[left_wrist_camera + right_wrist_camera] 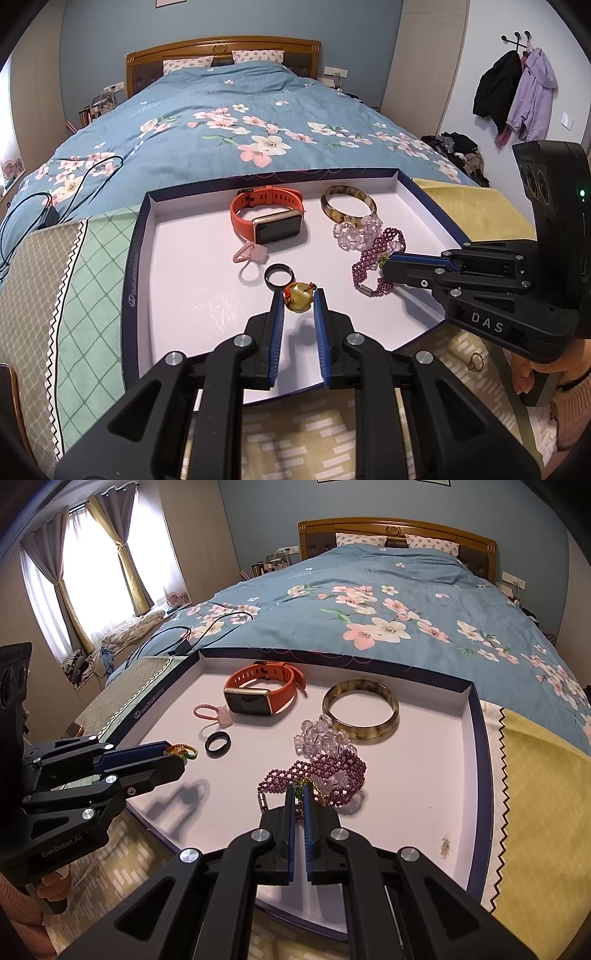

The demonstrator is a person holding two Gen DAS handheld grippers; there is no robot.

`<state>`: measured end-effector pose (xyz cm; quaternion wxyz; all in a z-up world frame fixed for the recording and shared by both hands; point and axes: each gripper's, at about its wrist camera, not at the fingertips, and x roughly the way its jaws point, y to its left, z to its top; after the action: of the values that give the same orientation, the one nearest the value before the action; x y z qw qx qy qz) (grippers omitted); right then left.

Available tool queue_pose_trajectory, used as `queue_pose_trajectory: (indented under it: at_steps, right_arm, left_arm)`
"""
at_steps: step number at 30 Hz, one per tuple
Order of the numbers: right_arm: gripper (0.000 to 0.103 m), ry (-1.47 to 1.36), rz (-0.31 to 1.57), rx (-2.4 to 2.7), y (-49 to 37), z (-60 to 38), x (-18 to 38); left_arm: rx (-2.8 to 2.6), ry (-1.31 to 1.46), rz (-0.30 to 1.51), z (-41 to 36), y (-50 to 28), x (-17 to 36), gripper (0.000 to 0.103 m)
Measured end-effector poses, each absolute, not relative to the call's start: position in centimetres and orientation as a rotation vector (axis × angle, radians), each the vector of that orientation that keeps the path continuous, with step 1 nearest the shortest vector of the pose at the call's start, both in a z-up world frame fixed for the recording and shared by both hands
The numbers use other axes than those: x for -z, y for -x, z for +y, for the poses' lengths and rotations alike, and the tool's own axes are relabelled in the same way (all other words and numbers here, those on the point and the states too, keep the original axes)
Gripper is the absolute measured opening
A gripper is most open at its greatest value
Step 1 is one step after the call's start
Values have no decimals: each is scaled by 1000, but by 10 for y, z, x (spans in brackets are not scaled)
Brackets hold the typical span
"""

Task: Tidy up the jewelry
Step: 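Lower both rings into the box lid and open both grippers, then grasp the green ring with the left gripper while the right gripper grasps the gold ring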

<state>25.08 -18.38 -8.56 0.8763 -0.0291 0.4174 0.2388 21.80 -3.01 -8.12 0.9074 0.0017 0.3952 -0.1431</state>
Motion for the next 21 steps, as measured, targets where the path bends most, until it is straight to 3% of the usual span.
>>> queue_pose_trajectory:
  at_steps: [13,16,19,21]
  right_arm:
    - [7,42,867,-500,-250,-185,86]
    - [9,38,860,-501,-248,-186,84]
    - [14,28,849,-501,-245,-189,81]
    - [22,18,839,-499,-244,-191,78]
  left_arm:
    - [280,5,830,-30,-222,88,17]
    - [273,1,821,-30,-221,88,25]
    - [272,0,809,-30,-218,85,28]
    - [268,-3,799,-30,-215,82,34]
